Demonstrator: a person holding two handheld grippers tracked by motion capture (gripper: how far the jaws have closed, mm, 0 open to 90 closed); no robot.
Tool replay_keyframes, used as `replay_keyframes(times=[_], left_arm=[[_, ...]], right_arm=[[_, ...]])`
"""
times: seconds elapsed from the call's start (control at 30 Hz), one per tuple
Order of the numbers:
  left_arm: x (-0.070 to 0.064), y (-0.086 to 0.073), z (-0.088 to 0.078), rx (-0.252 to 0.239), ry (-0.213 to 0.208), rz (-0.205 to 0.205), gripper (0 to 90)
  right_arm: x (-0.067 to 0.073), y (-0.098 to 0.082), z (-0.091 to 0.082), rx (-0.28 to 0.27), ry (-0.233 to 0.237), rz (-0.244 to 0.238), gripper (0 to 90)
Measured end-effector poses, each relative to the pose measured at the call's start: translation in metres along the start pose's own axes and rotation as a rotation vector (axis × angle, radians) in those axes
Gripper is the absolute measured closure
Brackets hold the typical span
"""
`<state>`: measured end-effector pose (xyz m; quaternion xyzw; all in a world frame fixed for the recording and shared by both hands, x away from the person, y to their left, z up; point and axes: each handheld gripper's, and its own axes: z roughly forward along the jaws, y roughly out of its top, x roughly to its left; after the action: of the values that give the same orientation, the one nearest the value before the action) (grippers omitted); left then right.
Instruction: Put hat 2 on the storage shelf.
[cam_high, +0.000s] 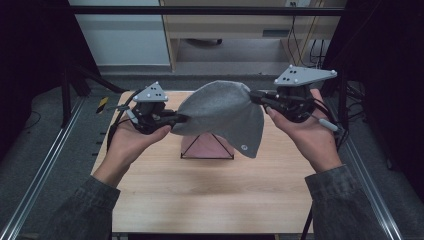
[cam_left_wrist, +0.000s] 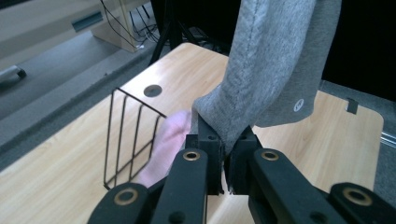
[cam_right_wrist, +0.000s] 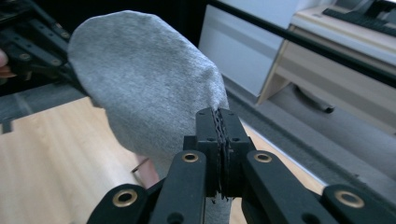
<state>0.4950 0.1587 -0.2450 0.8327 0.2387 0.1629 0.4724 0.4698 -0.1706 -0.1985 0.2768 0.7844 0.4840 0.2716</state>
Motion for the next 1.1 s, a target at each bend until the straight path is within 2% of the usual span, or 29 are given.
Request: replay_keyframes(times=[0.1, 0.23, 0.37, 0.5, 0.67, 0.9, 1.1], left_arm=[[0.006, 0.008, 0.002, -0.009, 0.007, 0.006, 86.5], [0.019, 0.018, 0.007, -0.032, 0.012, -0.019, 86.5], [0.026, 0.023, 0.011, -0.049, 0.022, -0.022, 86.5], [0.034, 0.028, 0.017, -0.063, 0.048, -0.02, 86.5], [0.049, 0.031, 0.025, -0.096, 0.083, -0.052, 86.5], [0.055, 0.025, 0.035, -0.067, 0.101, -0.049, 86.5], [0.061, 0.014, 0.037, -0.053, 0.113, -0.057, 86.4]], right_arm=[[-0.007, 0.006, 0.006, -0.006, -0.023, 0.004, 88.6], [-0.02, 0.014, 0.019, -0.027, -0.053, 0.032, 88.6], [-0.028, 0.021, 0.024, -0.056, -0.071, 0.045, 88.5], [-0.038, 0.026, 0.031, -0.076, -0.092, 0.063, 88.6], [-0.051, 0.026, 0.046, -0.085, -0.11, 0.086, 88.6], [-0.061, 0.021, 0.067, -0.066, -0.111, 0.111, 88.6], [-0.059, 0.017, 0.081, -0.054, -0.102, 0.114, 88.5]])
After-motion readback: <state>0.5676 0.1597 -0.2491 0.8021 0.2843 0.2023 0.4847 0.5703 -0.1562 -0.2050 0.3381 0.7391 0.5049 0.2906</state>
